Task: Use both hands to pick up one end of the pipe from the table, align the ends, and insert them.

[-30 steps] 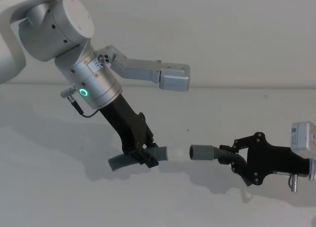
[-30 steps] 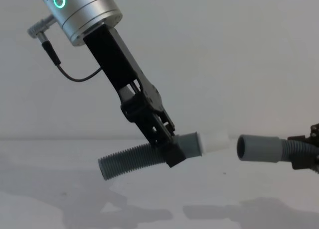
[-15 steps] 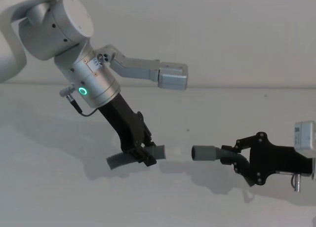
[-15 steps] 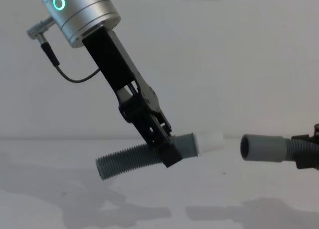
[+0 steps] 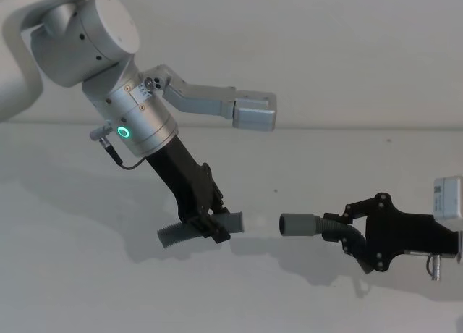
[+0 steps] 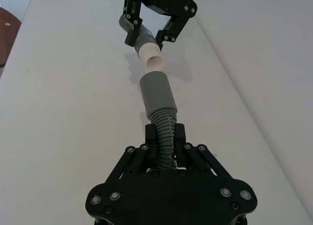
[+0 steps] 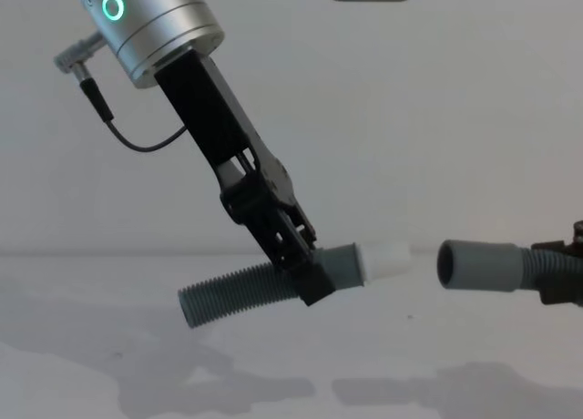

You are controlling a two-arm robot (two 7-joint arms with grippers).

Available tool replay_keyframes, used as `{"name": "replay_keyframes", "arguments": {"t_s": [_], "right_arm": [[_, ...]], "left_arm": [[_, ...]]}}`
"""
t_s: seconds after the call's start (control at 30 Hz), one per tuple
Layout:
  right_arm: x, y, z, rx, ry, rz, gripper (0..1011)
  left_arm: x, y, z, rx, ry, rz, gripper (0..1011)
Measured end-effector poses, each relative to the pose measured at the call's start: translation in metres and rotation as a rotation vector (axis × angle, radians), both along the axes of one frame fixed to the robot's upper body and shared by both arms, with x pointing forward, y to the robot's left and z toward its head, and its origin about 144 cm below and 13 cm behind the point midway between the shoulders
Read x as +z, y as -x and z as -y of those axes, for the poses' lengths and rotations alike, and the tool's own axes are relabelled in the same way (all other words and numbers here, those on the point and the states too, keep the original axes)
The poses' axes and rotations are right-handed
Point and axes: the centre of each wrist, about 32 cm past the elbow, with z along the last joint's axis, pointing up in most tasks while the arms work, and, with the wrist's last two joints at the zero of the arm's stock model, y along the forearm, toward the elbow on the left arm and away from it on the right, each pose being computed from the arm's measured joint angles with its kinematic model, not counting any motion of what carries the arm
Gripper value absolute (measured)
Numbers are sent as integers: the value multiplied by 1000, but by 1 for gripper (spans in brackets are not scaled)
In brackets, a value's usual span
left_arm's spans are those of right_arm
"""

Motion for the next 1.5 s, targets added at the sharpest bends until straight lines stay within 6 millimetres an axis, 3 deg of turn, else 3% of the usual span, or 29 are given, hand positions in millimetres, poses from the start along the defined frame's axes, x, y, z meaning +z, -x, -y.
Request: {"name": "replay_keyframes", "arguments": {"t_s": [1.5], "right_arm": [[3, 1, -12, 26, -26, 17, 190]], "left_arm": [[1, -5, 5, -14, -1, 0, 356]]}}
